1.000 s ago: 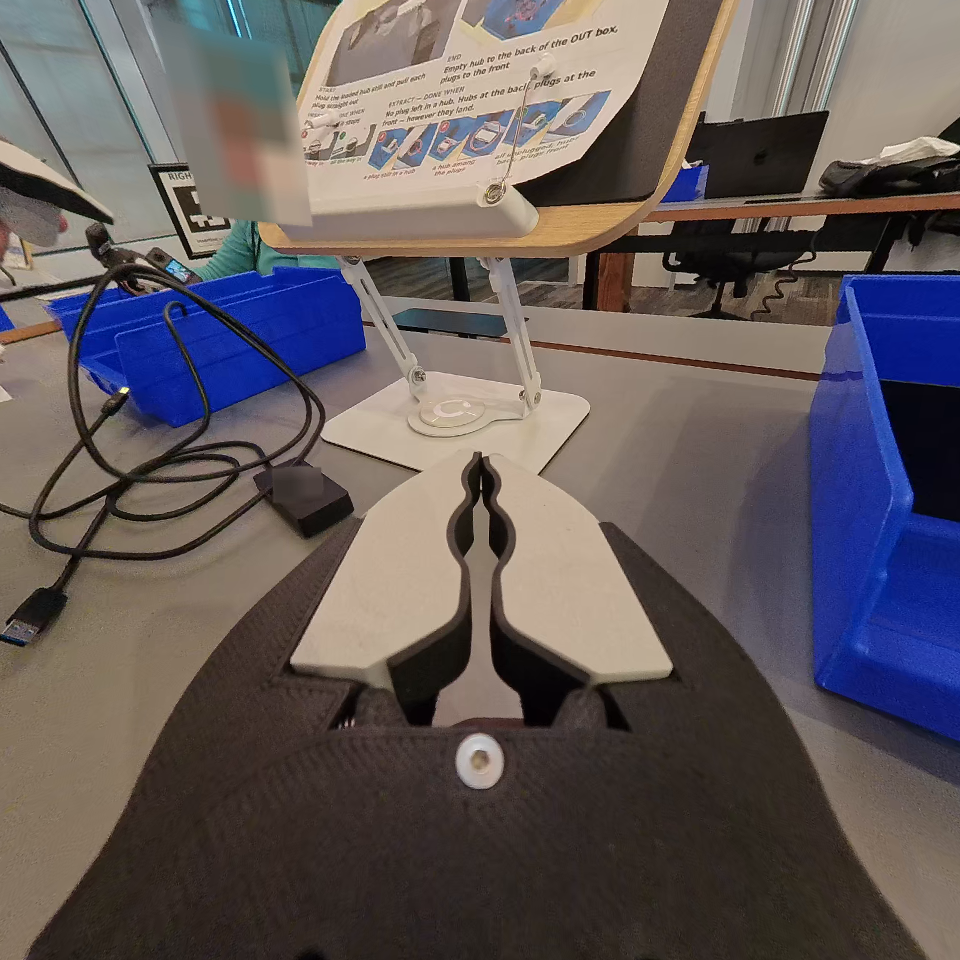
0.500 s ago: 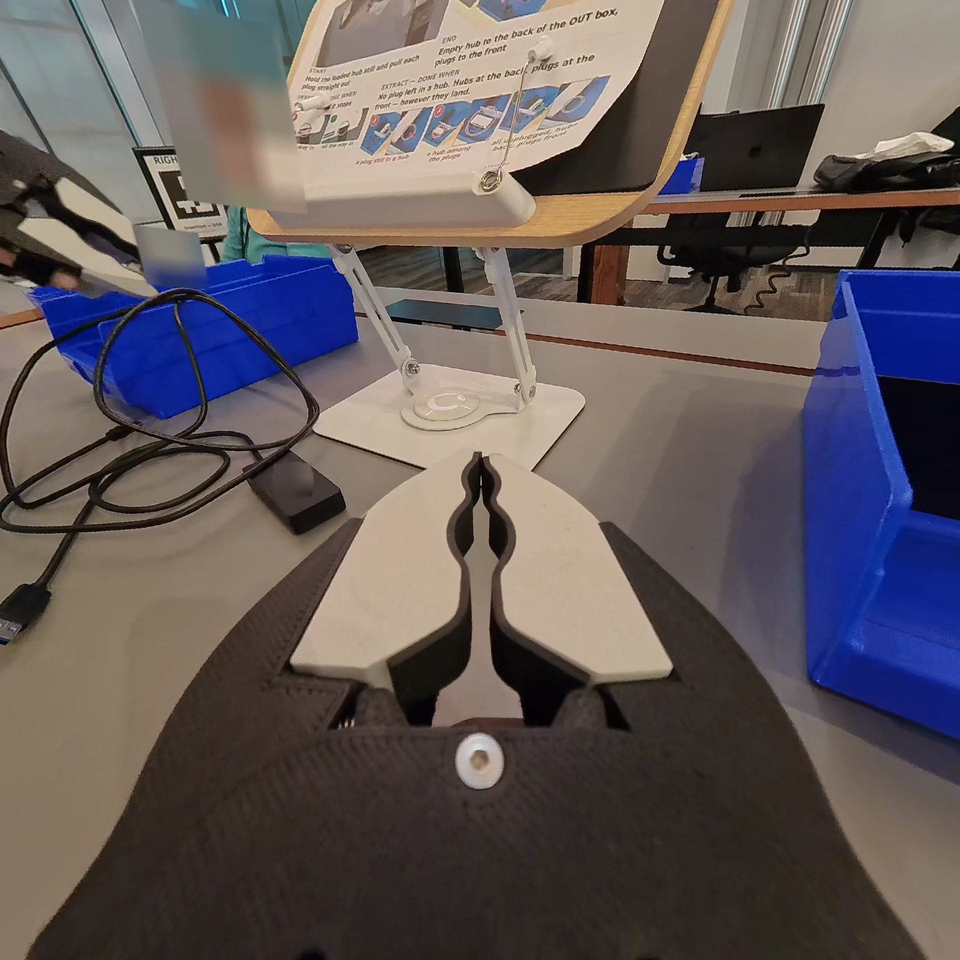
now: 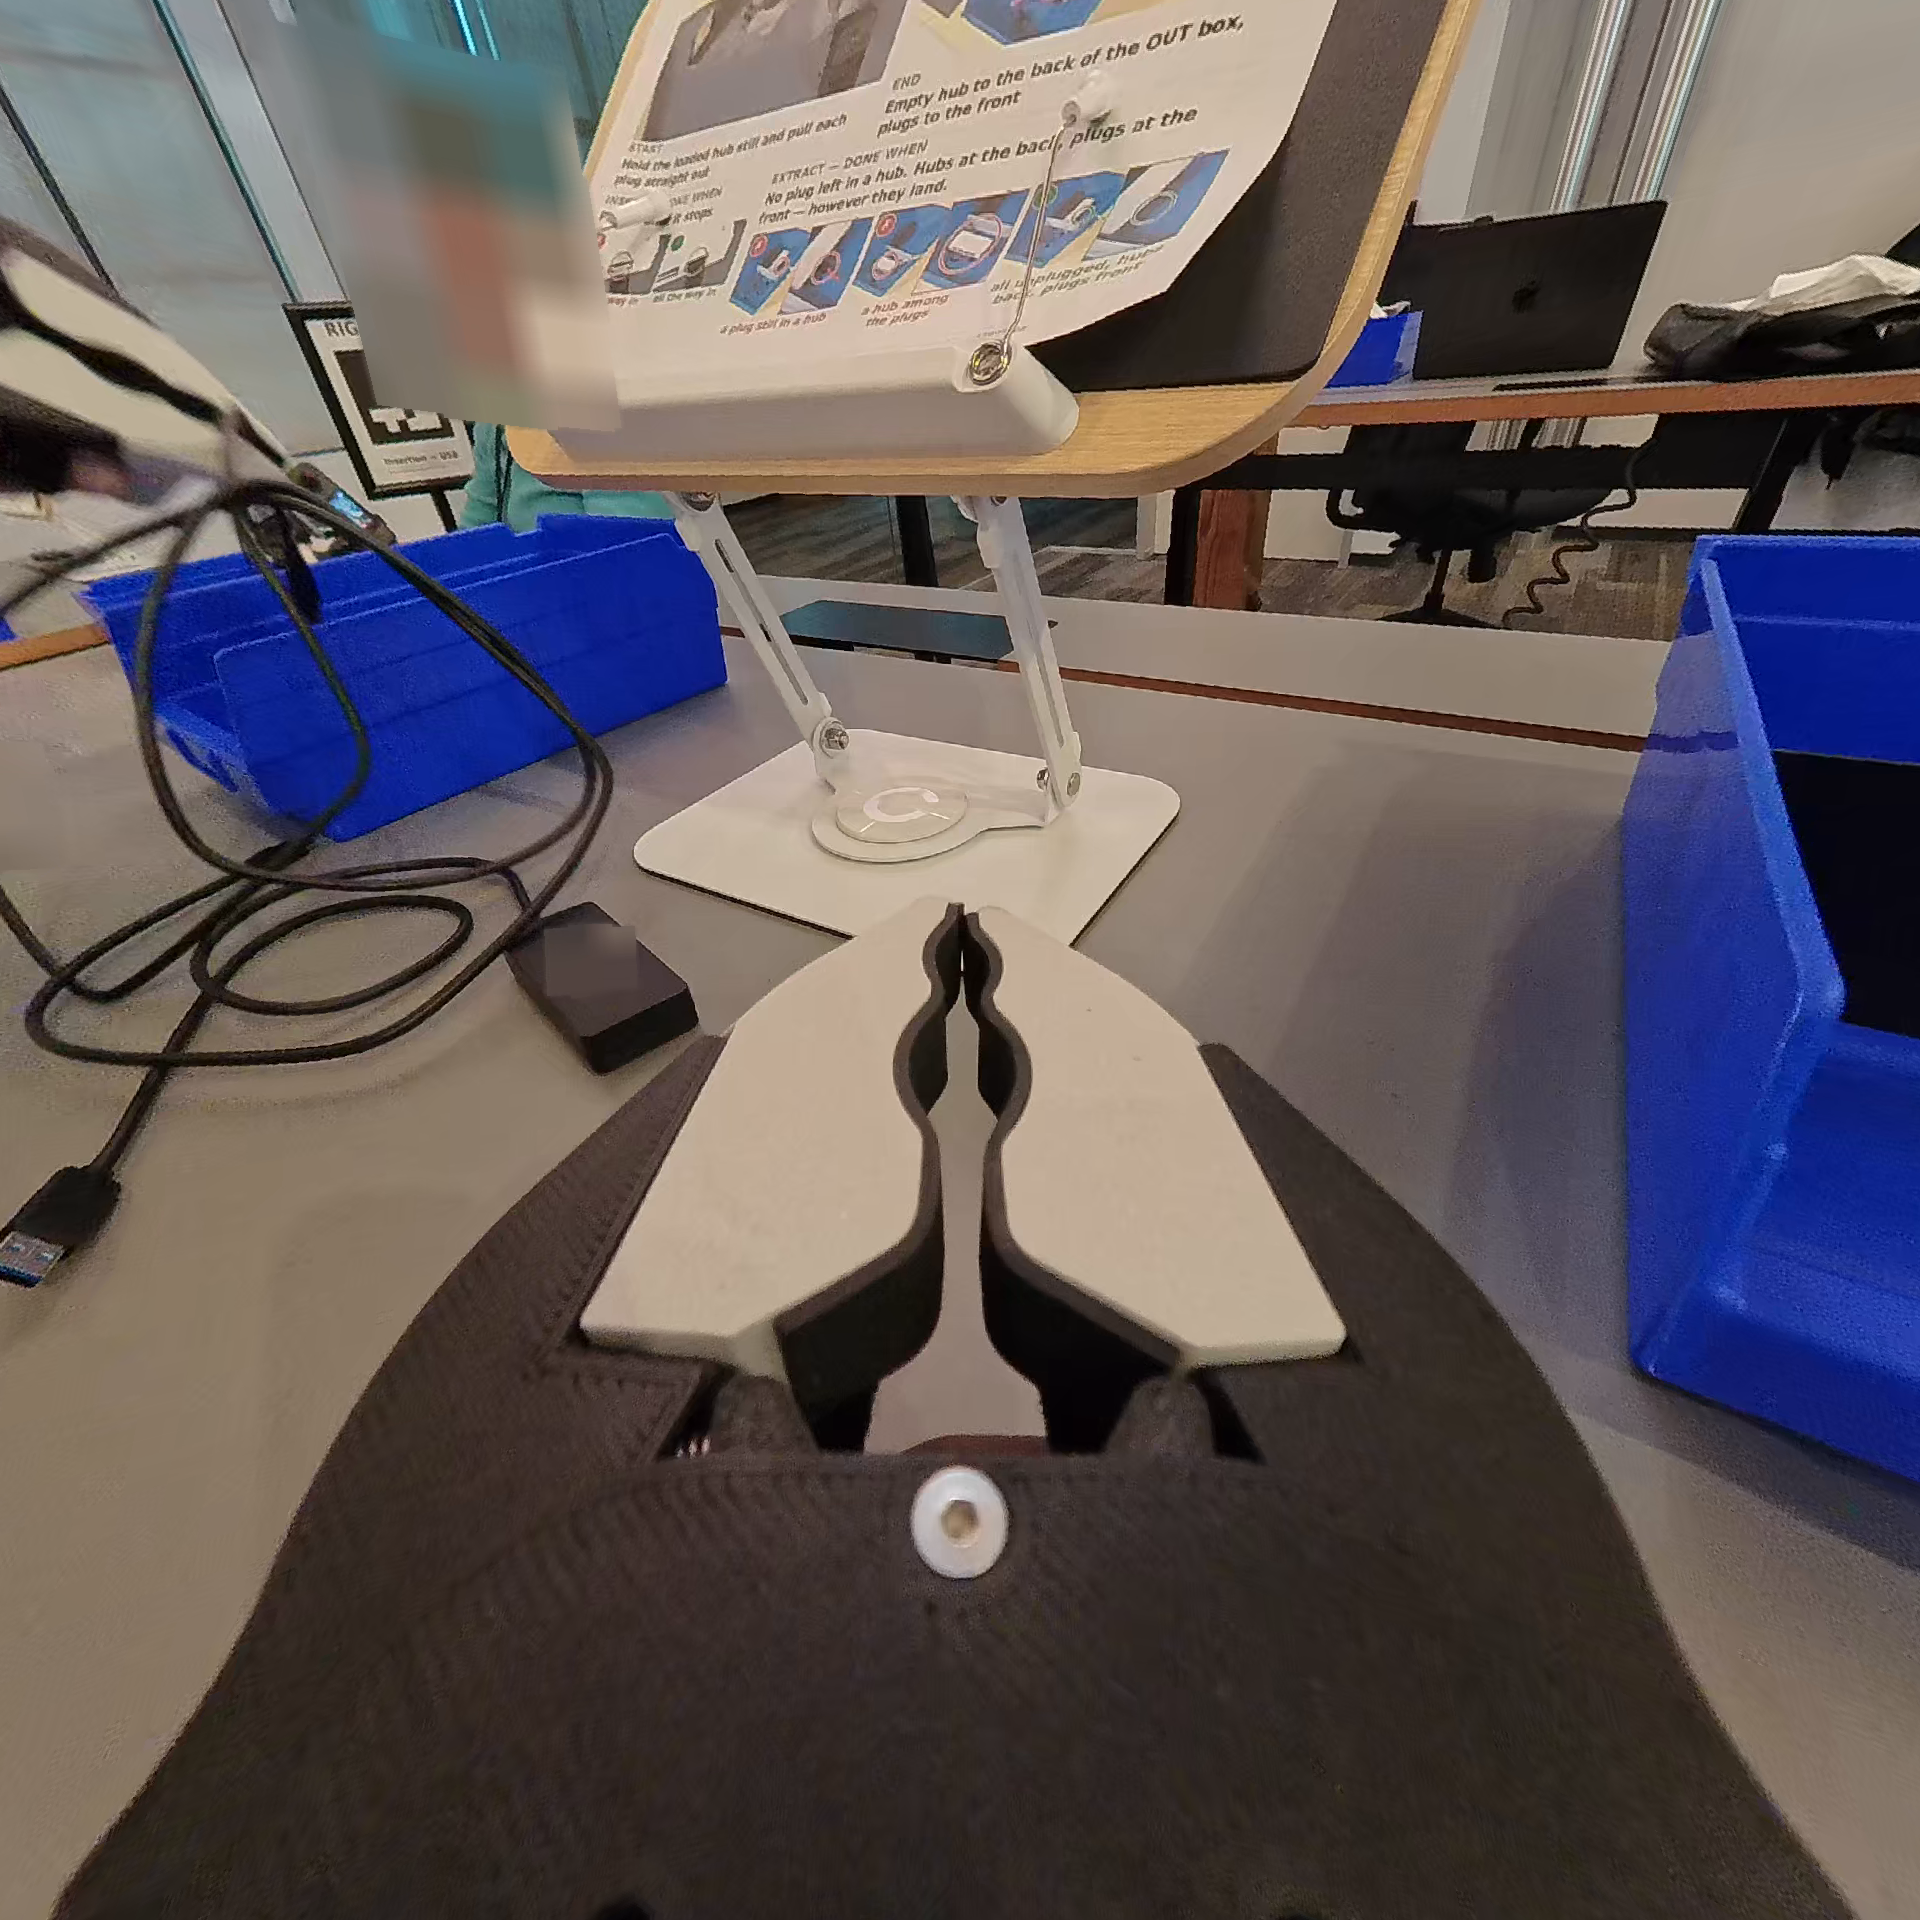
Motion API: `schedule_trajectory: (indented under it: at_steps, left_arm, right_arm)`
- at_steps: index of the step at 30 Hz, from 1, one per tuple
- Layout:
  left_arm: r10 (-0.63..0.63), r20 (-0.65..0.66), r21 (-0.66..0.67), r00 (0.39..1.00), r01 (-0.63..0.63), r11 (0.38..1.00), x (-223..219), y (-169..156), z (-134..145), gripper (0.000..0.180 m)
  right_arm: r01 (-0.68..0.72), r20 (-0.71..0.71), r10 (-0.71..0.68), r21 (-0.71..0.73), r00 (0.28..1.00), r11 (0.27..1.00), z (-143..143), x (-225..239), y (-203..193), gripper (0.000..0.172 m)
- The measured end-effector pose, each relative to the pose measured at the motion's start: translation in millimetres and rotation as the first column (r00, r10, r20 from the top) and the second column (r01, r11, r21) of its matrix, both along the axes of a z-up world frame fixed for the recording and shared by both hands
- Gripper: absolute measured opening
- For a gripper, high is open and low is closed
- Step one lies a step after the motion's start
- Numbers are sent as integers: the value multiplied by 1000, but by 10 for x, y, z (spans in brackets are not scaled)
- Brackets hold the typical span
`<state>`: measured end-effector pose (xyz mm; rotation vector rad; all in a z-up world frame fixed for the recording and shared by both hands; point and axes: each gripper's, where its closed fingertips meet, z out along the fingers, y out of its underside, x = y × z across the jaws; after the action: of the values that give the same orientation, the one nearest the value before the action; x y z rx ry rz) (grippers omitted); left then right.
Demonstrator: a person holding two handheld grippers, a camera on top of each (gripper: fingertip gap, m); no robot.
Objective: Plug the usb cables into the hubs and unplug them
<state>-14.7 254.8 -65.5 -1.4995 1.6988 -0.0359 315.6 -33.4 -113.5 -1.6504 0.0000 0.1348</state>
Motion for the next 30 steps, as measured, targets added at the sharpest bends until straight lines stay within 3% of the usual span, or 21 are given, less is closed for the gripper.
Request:
schedule_trajectory:
  at_steps: [3,6,8,13,15,21,23,26,30]
  left_arm:
    - [-90,92,51,992,85,995,166,-522,442,4]
    - [-183,58,90,981,177,980,441,-1088,457,4]
    - [-212,36,101,977,208,973,640,-1371,342,4]
    - [-289,-26,-33,957,288,957,1176,-1828,-389,4]
    - [-256,-27,6,966,256,967,1374,-1783,-557,4]
    - [-252,-30,-165,967,244,956,1862,-1784,-888,5]
    - [-264,-63,-149,962,253,956,1897,-1700,-959,16]
    - [-261,-17,-145,965,256,956,1835,-1656,-788,41]
    - [-240,69,-128,968,247,960,1553,-1561,-417,50]
  right_arm:
    - [-1,1,1,0,1000,1000,1,-5,4,0]
    - [-2,2,2,0,1000,1000,1,-10,4,0]
    - [0,4,0,-1,1000,1000,-2,-7,2,0]
    - [2,11,-2,-1,1000,1000,-3,-11,-1,0]
    - [1,12,-1,-1,1000,1000,-3,-14,-2,0]
    - [-4,8,4,3,1000,1000,6,-19,-7,0]
    - [-4,5,4,6,1000,1000,10,-16,-12,0]
    - [-12,1,12,6,1000,1000,12,-25,-13,0]
    - [-21,-1,21,6,1000,1000,14,-41,-9,0]
